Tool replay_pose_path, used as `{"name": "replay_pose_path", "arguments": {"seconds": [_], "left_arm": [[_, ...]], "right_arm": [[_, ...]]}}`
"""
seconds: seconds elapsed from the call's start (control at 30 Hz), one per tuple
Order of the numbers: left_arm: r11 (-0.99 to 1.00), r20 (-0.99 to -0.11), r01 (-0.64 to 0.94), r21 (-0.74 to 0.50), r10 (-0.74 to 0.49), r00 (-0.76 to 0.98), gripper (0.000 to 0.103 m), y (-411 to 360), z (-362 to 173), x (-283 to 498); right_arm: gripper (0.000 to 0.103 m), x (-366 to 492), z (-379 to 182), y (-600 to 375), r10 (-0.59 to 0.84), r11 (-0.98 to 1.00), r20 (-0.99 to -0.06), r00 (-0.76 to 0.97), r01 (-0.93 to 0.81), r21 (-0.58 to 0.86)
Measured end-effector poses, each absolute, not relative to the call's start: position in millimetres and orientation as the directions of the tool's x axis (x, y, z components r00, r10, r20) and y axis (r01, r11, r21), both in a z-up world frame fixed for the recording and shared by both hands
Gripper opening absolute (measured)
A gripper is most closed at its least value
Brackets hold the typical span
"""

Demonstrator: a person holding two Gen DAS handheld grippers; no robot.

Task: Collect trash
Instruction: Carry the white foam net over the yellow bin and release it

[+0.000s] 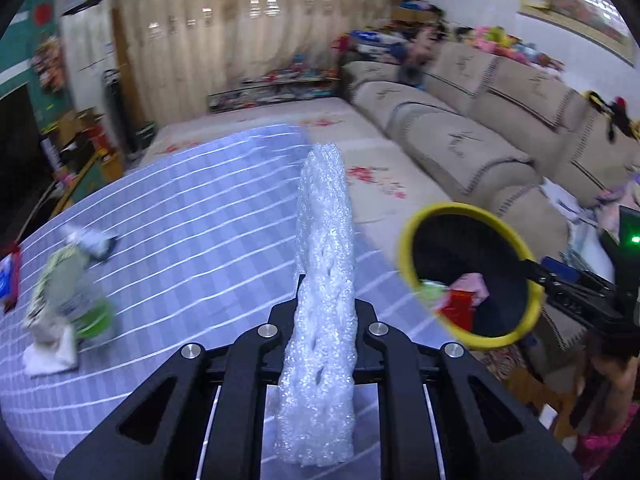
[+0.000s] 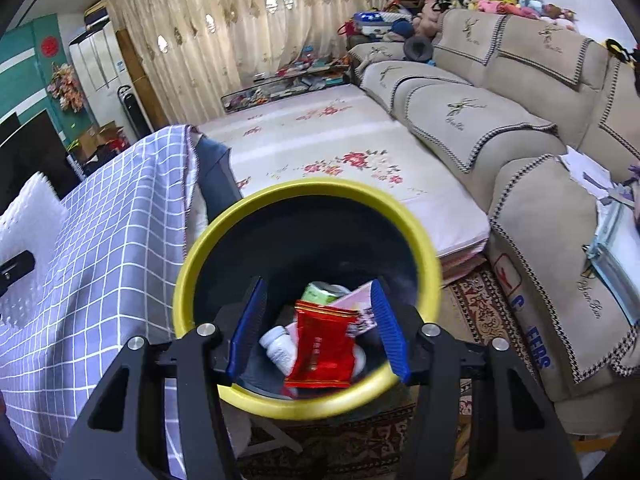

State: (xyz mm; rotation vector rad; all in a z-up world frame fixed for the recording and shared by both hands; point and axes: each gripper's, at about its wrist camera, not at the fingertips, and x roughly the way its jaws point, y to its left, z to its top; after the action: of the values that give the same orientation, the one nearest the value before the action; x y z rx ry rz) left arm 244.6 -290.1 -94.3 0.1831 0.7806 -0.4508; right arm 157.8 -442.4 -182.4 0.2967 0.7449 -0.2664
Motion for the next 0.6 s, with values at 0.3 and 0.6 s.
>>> {"name": "replay_pose_path", "arguments": {"seconds": [0.3, 0.6], "left_arm": [[0.794, -0.743, 0.608, -0.002, -0.408, 0.530, 0.013, -400.6, -100.9, 239.6], [0.760, -0.792, 0.649, 0.035, -0.375, 0.482, 0.013, -475.8, -131.7, 252.0]], "right_arm": [[0.055, 127.6, -176.3, -476.9, -0.195, 0.897, -0.690, 0.697, 0.411, 0.162], [0.055, 115.0, -183.8, -503.0, -0.198, 0.880, -0.703, 0.683, 0.440, 0.181]]}}
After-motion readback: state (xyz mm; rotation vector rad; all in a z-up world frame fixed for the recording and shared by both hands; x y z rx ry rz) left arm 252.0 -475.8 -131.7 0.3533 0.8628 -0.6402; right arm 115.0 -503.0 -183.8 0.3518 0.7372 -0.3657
